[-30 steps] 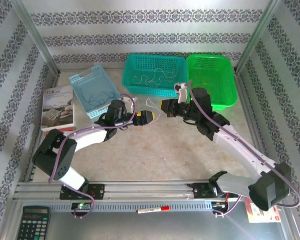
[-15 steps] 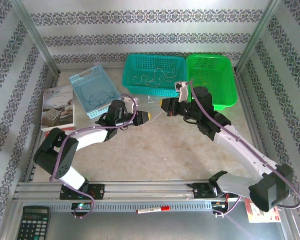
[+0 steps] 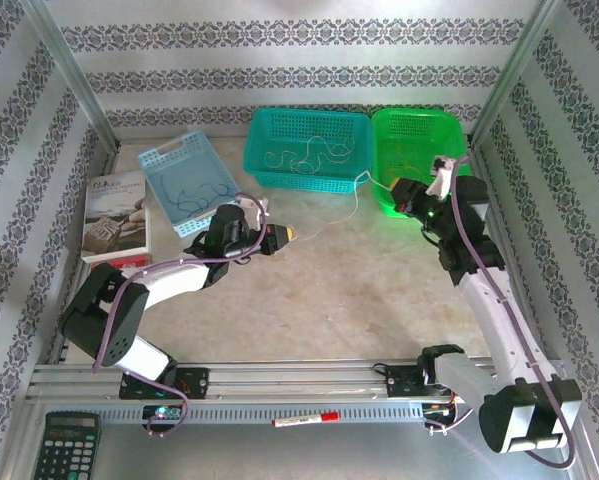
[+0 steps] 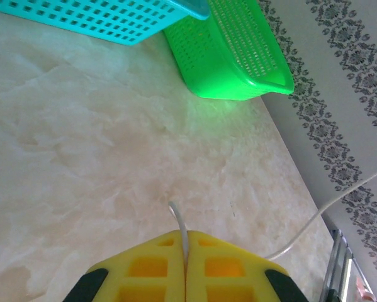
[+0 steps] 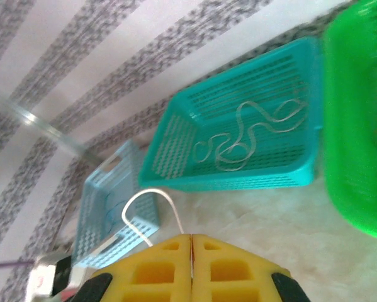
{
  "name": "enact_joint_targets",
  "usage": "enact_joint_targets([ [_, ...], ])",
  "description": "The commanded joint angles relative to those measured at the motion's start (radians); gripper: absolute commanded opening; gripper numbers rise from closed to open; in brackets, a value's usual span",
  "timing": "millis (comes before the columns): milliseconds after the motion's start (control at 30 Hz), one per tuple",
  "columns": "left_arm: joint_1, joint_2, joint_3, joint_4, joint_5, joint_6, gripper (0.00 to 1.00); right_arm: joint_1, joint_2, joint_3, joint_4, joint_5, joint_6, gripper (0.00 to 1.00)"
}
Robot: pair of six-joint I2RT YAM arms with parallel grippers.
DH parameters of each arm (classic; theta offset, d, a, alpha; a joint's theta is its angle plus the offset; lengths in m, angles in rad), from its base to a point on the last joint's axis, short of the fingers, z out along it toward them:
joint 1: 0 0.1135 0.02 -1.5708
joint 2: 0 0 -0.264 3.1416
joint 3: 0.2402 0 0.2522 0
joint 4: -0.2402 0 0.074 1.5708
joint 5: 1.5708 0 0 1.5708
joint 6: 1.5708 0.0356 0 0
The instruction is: Untangle the cables
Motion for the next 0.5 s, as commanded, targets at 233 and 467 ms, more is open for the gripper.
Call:
enact_joint_targets([
  [233, 0.056, -0.125, -0.021, -0.061, -0.126, 0.023, 0.0, -0.099, -0.039, -0.105, 0.046, 0.118, 0.09, 0.0],
  [467, 0.12, -0.226, 0.012, -0.179, -0.239, 0.047, 0.0, -0.107, -0.027, -0.124, 0.067, 0.177, 0.112, 0.0],
])
